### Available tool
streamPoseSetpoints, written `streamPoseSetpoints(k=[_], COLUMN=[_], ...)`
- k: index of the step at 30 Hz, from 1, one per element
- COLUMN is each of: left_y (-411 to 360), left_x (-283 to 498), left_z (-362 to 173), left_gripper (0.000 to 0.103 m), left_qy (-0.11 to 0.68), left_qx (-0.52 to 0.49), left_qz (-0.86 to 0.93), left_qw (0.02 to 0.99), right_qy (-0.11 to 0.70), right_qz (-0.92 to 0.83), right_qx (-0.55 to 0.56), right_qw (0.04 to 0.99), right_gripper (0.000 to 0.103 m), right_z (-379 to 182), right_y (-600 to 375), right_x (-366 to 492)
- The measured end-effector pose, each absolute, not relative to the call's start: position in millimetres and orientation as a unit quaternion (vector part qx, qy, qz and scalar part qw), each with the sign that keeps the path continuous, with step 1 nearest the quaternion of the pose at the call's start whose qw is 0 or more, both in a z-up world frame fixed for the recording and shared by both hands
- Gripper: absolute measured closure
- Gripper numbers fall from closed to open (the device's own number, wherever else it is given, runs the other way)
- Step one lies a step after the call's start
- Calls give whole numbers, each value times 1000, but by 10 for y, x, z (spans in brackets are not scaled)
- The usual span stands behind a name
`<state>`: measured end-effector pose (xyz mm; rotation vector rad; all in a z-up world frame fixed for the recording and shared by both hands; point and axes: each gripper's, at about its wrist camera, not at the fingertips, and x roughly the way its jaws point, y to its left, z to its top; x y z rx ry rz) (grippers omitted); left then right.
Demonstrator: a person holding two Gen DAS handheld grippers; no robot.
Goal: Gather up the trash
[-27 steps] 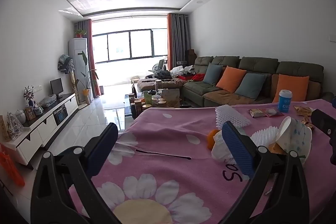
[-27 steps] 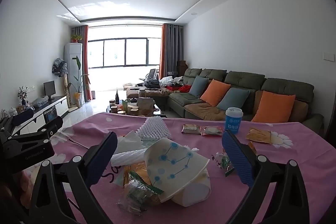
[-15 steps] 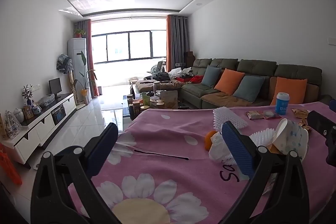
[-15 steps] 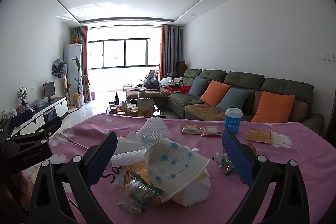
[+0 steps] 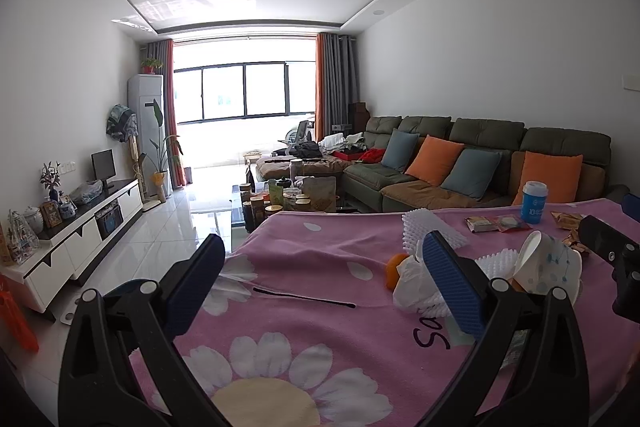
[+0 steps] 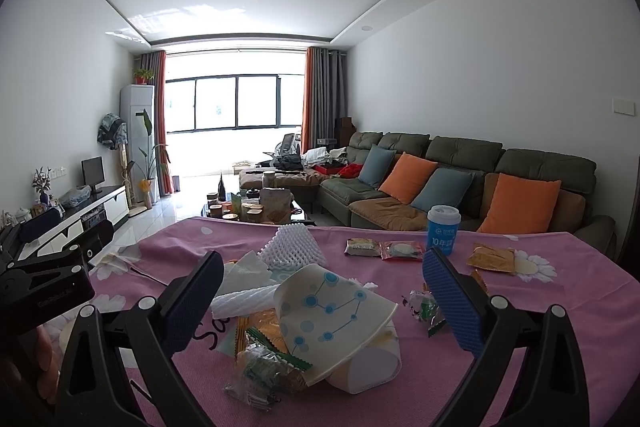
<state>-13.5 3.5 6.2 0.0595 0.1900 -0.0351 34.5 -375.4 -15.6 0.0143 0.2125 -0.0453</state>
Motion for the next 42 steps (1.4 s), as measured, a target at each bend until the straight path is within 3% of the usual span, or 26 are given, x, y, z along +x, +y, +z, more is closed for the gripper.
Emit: streamPoseSetpoints(k=[42], left_y=[16], left_x=[-161], left_z=[112], left_gripper=[5], left_qy=[95], left_qx=[24], left_qz=[-20], left_qw=[995], right_qy=[104], right_qz=[-14], right_qx=[8], right_qw=[994], right_gripper=[7], right_z=[-157], right_y=[-3744], right_x=[346])
